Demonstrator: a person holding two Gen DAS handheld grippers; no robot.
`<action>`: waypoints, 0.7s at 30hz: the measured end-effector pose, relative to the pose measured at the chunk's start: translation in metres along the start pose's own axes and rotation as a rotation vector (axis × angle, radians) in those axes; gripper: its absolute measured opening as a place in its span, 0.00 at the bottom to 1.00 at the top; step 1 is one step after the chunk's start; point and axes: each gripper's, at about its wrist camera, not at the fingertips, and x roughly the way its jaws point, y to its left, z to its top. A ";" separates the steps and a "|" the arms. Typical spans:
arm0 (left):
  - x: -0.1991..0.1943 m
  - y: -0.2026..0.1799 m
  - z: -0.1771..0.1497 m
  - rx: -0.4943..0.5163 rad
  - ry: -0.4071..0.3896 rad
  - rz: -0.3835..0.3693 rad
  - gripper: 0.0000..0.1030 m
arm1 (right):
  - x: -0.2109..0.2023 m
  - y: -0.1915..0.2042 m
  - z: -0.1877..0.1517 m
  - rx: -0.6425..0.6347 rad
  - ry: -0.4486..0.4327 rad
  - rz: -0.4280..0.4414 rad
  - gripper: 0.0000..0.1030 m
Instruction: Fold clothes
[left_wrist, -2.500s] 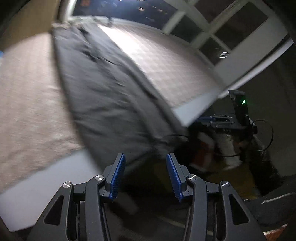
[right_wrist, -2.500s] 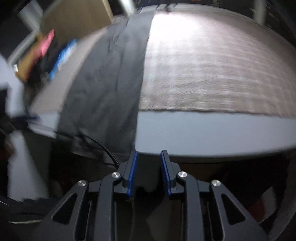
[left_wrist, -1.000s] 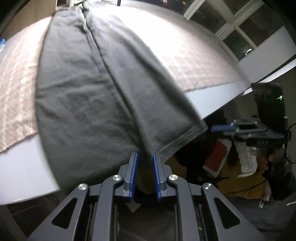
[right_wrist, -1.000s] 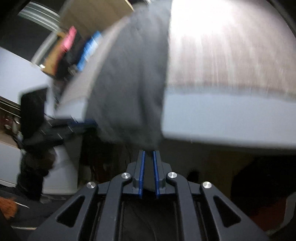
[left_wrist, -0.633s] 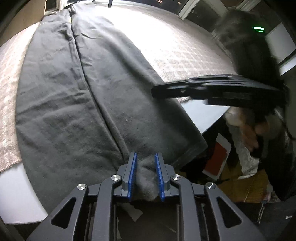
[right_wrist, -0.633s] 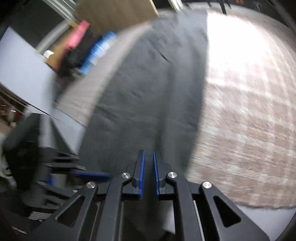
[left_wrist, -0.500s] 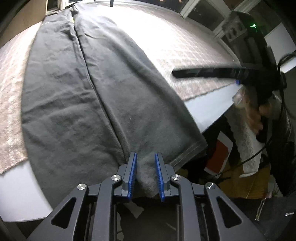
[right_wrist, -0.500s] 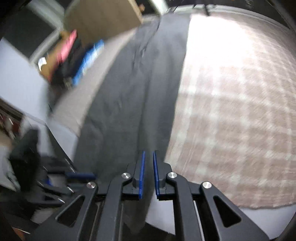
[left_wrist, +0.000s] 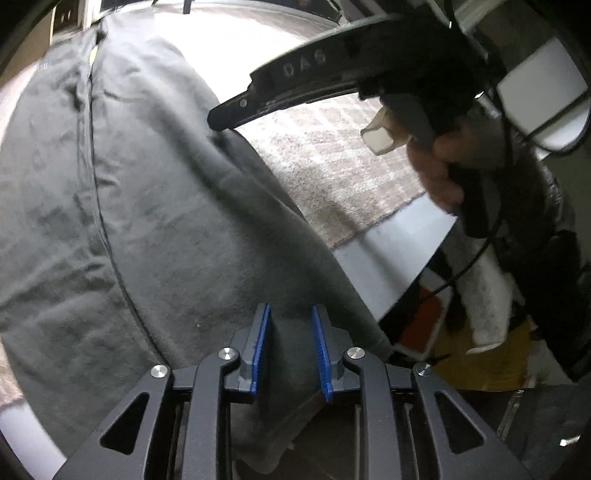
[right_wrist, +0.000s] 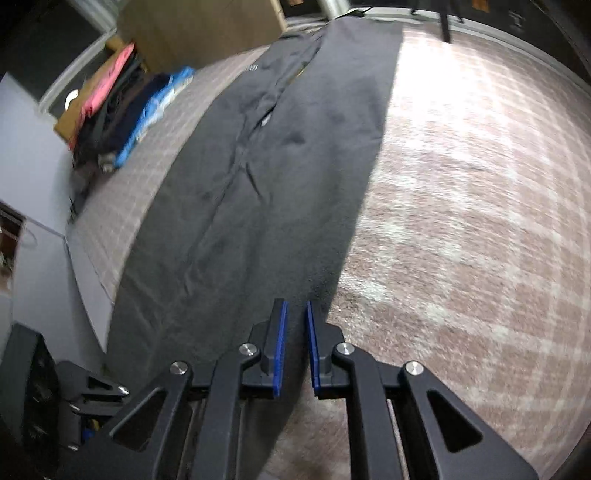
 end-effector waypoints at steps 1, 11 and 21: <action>-0.001 0.001 0.000 0.001 -0.001 -0.007 0.21 | 0.002 0.000 0.001 -0.016 0.002 -0.006 0.03; -0.006 0.004 0.000 0.011 -0.004 -0.033 0.21 | -0.028 -0.029 0.009 0.049 -0.112 -0.004 0.07; 0.011 -0.007 -0.001 0.037 0.007 -0.018 0.21 | 0.009 -0.009 0.058 -0.054 -0.081 -0.170 0.06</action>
